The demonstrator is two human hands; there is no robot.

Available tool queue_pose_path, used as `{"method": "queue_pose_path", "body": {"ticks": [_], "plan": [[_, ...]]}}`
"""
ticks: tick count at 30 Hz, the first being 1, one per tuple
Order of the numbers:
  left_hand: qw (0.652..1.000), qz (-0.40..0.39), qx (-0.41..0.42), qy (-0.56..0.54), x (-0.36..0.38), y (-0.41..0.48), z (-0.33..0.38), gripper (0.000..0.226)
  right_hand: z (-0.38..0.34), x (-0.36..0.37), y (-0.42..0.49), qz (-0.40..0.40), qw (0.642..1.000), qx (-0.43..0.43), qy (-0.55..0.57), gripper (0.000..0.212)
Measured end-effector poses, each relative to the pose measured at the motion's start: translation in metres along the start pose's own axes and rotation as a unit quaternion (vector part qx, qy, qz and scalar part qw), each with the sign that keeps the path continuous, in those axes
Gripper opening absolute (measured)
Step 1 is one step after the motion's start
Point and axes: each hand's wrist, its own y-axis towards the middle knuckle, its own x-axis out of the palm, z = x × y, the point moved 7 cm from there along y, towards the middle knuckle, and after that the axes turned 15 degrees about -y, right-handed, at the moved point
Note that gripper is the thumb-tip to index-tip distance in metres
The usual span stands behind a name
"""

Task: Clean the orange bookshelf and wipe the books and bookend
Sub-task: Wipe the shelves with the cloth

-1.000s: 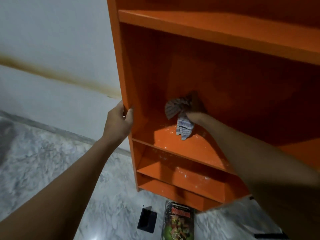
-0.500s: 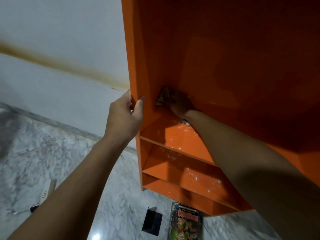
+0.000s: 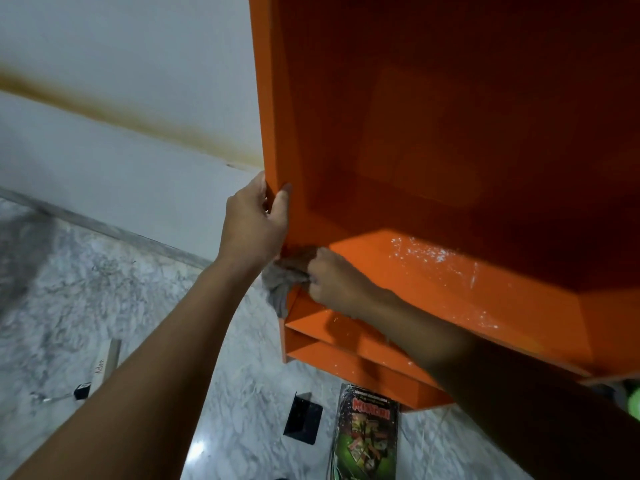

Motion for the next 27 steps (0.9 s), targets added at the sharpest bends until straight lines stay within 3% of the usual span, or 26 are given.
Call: {"method": "queue_pose_path", "body": {"ticks": [4, 6, 10, 16, 22, 24, 27], "plan": [[1.0, -0.011, -0.025, 0.002, 0.007, 0.0, -0.01, 0.022, -0.046, -0.003, -0.06, -0.03, 0.991, -0.067, 0.115, 0.005], [0.997, 0.008, -0.07, -0.039, 0.023, -0.015, 0.006, 0.021, -0.027, -0.039, -0.1, -0.04, 0.986, -0.055, 0.152, 0.024], [0.989, 0.041, -0.117, -0.081, 0.025, -0.036, -0.019, 0.016, 0.041, -0.086, -0.092, 0.055, 0.977, 0.072, 0.194, 0.029], [0.97, 0.138, -0.174, -0.099, 0.026, -0.06, -0.052, 0.011, 0.169, -0.132, -0.044, 0.174, 0.964, 0.193, 0.054, 0.03], [0.973, 0.183, -0.131, -0.045, 0.03, -0.063, -0.064, 0.019, 0.207, -0.089, 0.0, 0.14, 0.98, 0.123, -0.07, 0.039], [0.974, 0.184, -0.125, -0.038, 0.029, -0.062, -0.065, 0.028, 0.192, -0.088, 0.002, 0.136, 0.984, 0.1, -0.054, 0.046], [0.974, 0.193, -0.114, -0.035, 0.029, -0.062, -0.063, 0.015, 0.165, -0.086, -0.004, 0.1, 0.994, 0.045, -0.014, 0.042]]}}
